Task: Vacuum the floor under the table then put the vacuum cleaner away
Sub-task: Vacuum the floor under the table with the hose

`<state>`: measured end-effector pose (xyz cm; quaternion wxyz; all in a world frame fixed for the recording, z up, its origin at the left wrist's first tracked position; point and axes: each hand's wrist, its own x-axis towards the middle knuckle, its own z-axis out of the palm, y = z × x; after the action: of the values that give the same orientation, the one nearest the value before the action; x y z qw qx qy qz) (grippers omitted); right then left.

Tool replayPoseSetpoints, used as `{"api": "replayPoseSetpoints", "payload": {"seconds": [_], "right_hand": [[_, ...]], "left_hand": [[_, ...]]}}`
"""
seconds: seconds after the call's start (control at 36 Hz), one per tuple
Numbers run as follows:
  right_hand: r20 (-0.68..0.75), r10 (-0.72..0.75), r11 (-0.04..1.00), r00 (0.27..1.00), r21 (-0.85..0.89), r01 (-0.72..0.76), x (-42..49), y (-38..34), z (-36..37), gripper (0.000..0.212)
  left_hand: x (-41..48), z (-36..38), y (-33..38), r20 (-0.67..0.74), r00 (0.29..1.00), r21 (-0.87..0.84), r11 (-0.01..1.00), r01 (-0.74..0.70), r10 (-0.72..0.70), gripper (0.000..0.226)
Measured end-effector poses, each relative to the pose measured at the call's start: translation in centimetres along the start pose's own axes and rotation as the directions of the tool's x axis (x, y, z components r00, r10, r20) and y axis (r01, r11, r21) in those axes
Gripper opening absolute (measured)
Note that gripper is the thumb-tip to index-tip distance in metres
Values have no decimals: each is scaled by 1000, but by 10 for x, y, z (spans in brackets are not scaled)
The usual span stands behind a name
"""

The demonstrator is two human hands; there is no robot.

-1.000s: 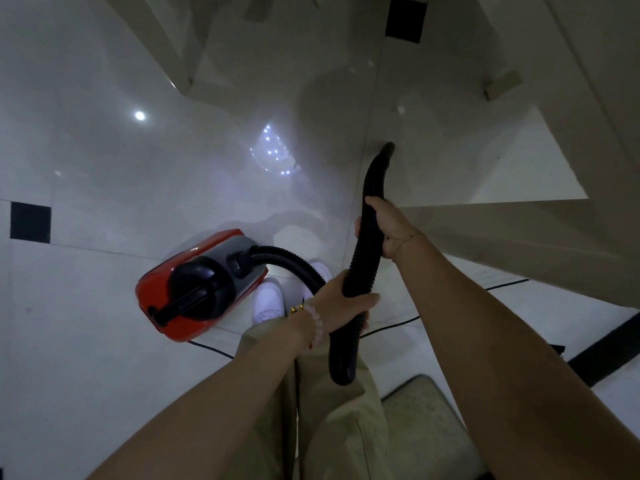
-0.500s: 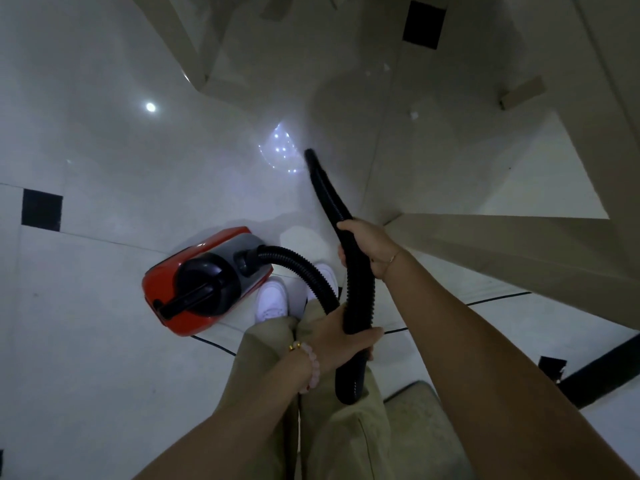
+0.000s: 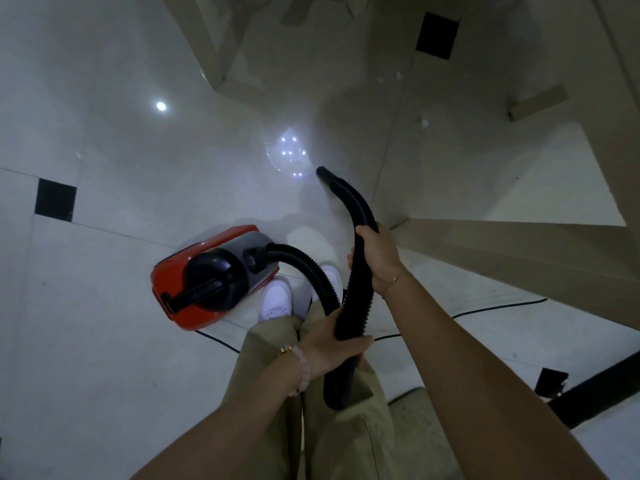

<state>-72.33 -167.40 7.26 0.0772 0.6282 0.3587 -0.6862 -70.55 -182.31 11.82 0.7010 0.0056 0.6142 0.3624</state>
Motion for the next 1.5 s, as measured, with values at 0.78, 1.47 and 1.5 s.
{"api": "replayPoseSetpoints", "payload": {"seconds": [0.78, 1.47, 1.5], "right_hand": [[198, 5, 994, 980, -111, 17, -6, 0, 5, 20], [184, 62, 990, 981, -137, -37, 9, -1, 10, 13], [200, 67, 987, 978, -158, -35, 8, 0, 11, 17]], "left_hand": [[0, 10, -14, -58, 998, -45, 999, -27, 24, 14], [1, 1, -2, -23, 1000, -80, 997, 17, -19, 22], [0, 3, -4, -20, 1000, -109, 994, 14, -16, 17]]}}
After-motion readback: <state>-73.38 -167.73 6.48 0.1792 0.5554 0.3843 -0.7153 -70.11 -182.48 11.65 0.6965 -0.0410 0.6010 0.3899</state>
